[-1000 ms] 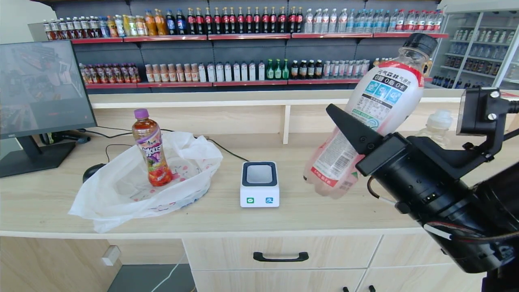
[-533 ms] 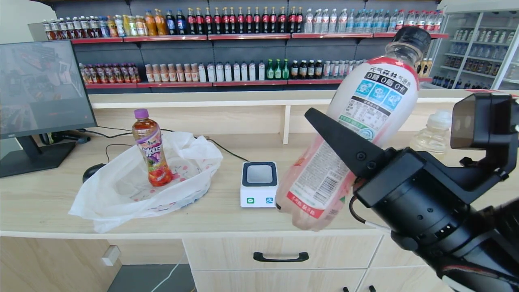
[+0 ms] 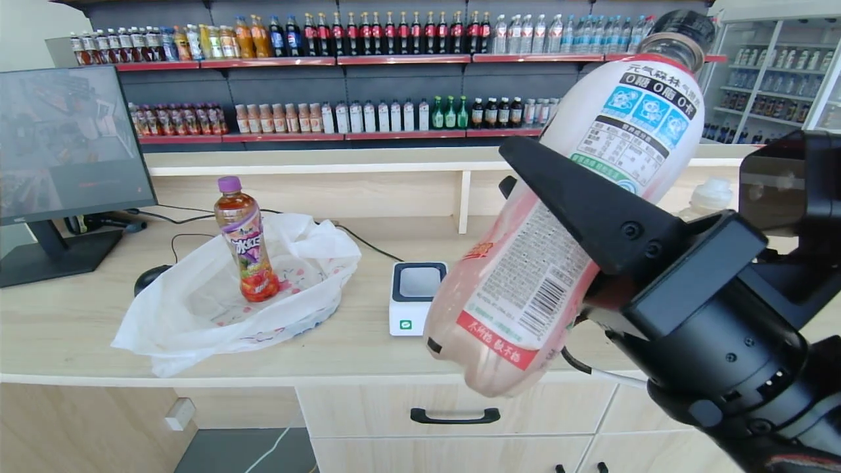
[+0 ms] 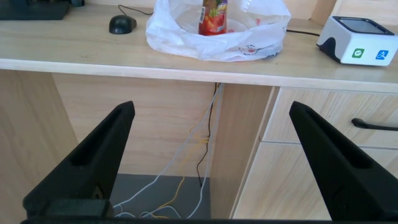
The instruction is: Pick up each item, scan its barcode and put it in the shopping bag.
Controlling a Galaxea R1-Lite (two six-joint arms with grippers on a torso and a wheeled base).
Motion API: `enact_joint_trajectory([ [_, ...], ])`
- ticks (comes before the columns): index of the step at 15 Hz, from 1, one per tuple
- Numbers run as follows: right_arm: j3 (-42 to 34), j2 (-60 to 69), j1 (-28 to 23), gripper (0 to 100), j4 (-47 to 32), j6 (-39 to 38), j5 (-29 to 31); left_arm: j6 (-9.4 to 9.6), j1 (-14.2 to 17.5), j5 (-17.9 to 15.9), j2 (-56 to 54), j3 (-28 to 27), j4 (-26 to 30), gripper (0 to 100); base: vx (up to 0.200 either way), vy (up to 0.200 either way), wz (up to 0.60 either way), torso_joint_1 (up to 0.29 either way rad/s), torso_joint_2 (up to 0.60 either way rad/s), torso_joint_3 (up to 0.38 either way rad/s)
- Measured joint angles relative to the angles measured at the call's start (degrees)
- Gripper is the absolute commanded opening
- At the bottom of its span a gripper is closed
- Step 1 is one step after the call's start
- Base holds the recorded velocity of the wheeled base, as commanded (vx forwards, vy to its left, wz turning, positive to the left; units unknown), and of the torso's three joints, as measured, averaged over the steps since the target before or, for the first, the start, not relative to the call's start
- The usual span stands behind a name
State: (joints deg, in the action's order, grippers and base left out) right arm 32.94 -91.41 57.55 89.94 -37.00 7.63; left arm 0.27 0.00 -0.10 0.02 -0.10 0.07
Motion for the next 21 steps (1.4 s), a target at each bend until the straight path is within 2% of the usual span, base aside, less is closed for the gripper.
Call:
enact_joint_trajectory([
  [5,-2.5,1.4,0.2,0,0.0,-1.6,-0.3,0.0,0.0,0.0,0.0,0.0,0.0,100,0.0,0.0,0.0,0.0,0.0,0.0],
  [7,-5.3,2.6,0.4,0,0.0,-1.6,-3.3,0.0,0.0,0.0,0.0,0.0,0.0,100,0.0,0.0,0.0,0.0,0.0,0.0],
  [10,-6.8,3.6,0.6,0,0.0,-1.7,-3.9,-0.02,0.0,0.0,0.0,0.0,0.0,100,0.0,0.0,0.0,0.0,0.0,0.0],
  [21,-5.9,1.5,-0.5,0,0.0,-0.2,-3.8,0.0,0.0,0.0,0.0,0.0,0.0,100,0.0,0.0,0.0,0.0,0.0,0.0],
])
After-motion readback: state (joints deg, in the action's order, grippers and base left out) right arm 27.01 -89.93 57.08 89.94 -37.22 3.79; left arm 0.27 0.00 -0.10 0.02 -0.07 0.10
